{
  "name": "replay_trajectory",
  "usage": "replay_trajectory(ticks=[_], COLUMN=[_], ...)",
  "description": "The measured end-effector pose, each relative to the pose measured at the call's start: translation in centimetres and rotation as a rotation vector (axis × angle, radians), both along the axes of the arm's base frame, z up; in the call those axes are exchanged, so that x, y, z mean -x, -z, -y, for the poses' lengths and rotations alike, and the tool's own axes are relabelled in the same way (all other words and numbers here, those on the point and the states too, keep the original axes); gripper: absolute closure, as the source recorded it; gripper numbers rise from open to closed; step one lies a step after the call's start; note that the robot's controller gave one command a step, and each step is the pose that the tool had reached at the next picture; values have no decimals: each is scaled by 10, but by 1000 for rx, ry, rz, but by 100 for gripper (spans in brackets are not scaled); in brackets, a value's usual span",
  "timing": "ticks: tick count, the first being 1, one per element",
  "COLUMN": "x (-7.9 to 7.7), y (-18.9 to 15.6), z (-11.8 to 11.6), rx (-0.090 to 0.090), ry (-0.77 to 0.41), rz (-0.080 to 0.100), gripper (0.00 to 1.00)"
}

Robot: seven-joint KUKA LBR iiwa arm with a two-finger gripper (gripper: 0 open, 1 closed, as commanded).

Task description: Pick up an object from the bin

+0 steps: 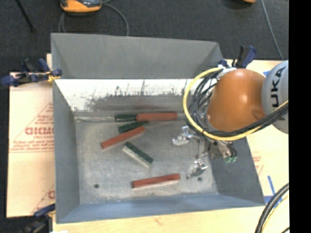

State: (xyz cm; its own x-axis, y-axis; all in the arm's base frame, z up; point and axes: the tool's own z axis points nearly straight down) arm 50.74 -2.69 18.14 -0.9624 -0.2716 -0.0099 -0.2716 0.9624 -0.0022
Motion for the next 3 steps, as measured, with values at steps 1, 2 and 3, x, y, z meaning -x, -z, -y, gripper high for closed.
replay_trajectory(ticks=[1, 2, 3], x=[17, 17, 0], y=[101, 101, -49], z=[-23, -23, -9], rx=[1, 1, 1], ry=[-93, -93, -140], rz=[-7, -7, -5], gripper=[100, 100, 100])
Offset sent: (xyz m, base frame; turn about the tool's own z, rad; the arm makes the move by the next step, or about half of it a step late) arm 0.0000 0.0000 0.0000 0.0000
